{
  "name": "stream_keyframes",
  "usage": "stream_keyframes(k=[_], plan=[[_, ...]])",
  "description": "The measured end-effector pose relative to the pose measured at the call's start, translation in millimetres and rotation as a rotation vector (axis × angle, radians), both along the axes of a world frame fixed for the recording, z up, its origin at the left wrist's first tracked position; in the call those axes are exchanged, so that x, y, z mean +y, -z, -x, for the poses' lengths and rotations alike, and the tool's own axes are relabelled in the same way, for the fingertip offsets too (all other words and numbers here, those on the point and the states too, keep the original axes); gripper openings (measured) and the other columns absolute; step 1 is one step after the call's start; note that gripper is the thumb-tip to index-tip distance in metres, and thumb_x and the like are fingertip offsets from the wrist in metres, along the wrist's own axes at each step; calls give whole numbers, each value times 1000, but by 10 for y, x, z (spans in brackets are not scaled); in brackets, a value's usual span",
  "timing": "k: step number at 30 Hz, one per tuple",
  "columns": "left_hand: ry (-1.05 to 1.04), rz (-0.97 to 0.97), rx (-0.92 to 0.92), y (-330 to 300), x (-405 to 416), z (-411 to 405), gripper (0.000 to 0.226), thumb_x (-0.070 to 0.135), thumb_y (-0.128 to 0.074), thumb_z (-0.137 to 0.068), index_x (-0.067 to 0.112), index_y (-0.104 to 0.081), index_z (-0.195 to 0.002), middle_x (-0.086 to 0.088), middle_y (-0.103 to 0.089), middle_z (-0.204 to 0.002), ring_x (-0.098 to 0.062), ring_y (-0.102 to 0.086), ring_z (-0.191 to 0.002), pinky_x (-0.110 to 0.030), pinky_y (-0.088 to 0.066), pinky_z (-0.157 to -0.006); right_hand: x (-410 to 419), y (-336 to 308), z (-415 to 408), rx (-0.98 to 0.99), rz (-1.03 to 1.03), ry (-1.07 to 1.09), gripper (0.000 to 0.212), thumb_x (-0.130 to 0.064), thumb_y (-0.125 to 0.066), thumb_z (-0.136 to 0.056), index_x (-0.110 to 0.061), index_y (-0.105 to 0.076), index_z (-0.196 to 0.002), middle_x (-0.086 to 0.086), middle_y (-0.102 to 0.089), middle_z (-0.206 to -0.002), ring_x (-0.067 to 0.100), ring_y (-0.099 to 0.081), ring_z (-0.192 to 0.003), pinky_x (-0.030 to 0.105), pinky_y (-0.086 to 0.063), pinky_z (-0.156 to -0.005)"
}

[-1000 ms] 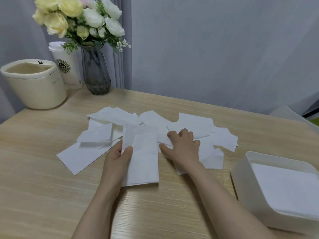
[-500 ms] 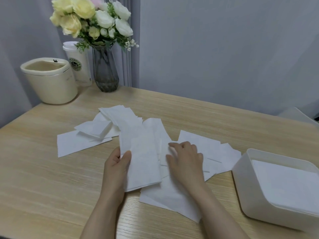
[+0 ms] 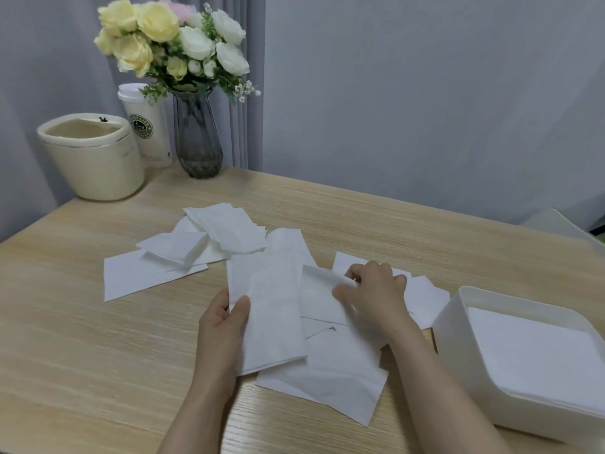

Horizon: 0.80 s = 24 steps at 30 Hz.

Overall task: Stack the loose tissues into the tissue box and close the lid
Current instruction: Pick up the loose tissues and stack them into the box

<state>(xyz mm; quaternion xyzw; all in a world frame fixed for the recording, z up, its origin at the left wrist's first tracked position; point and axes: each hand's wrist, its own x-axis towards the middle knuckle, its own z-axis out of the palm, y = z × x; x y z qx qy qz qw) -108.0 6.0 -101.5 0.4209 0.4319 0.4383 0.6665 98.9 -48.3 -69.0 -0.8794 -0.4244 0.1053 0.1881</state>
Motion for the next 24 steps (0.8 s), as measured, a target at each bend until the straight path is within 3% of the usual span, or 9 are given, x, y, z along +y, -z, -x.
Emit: stream_keyframes(k=[3, 6, 9, 12, 16, 19, 21, 24], plan=[[7, 22, -44, -13, -81, -31, 21, 3, -51, -97, 15, -69, -102, -6, -76, -94, -22, -69, -83, -35, -52, -75, -59, -28, -2, 85, -119, 21, 22, -26, -59, -84, -16, -52, -65, -4, -51, -69, 20, -50, -82, 34, -21, -75], [23, 62, -102, -35, -122, -59, 20, 3, -51, -97, 14, -68, -101, -4, -76, -91, -18, -70, -78, -34, -52, -72, -148, -143, -1, 307, -288, 130, 17, -27, -67, -80, -16, -60, -68, -8, -56, -61, 18, -55, -65, 31, -37, -68], [40, 67, -115, -34, -137, -78, 18, 4, -52, -97, 11, -68, -102, -5, -76, -91, -16, -71, -76, -33, -52, -71, -254, -197, 42, 609, -411, 250, 13, -22, -76, -77, -15, -66, -80, -2, -70, -71, 15, -65, -62, 25, -46, -56], [44, 62, -99, -20, -137, -85, 18, 4, -52, -97, 11, -67, -102, -7, -76, -92, -17, -71, -76, -34, -51, -71, -356, -134, 91, 785, -402, 294, 15, -15, -77, -78, -9, -66, -87, 4, -72, -76, 11, -63, -54, 19, -42, -43], [51, 40, -68, 8, -137, -91, 20, 4, -52, -97, 12, -68, -106, -6, -76, -96, -19, -71, -81, -35, -52, -72, -461, -26, 136, 804, -361, 270, 6, -12, -71, -83, -6, -70, -82, 1, -67, -64, 7, -58, -45, 18, -37, -40], [60, 22, -54, 5, -147, -99, 21, 3, -52, -97, 12, -67, -108, -5, -76, -95, -17, -71, -80, -34, -52, -70, -502, 19, 110, 706, -316, 222, 36, -19, -67, -87, -7, -50, -58, 1, -49, -51, 10, -42, -43, 22, -30, -44], [66, 15, -50, 2, -153, -103, 22, 2, -51, -97, 13, -68, -107, -5, -76, -94, -18, -71, -79, -34, -53, -71, -513, 27, 93, 657, -301, 193, 35, -19, -63, -89, -7, -44, -62, 5, -39, -55, 10, -33, -42, 22, -25, -44], [78, 1, -38, 2, -158, -99, 23, 3, -52, -97, 15, -68, -107, -3, -77, -94, -20, -71, -82, -36, -54, -74, -548, 19, 116, 616, -401, 202, 28, -15, -59, -92, 1, -58, -70, 8, -55, -60, 14, -46, -48, 22, -33, -48]])
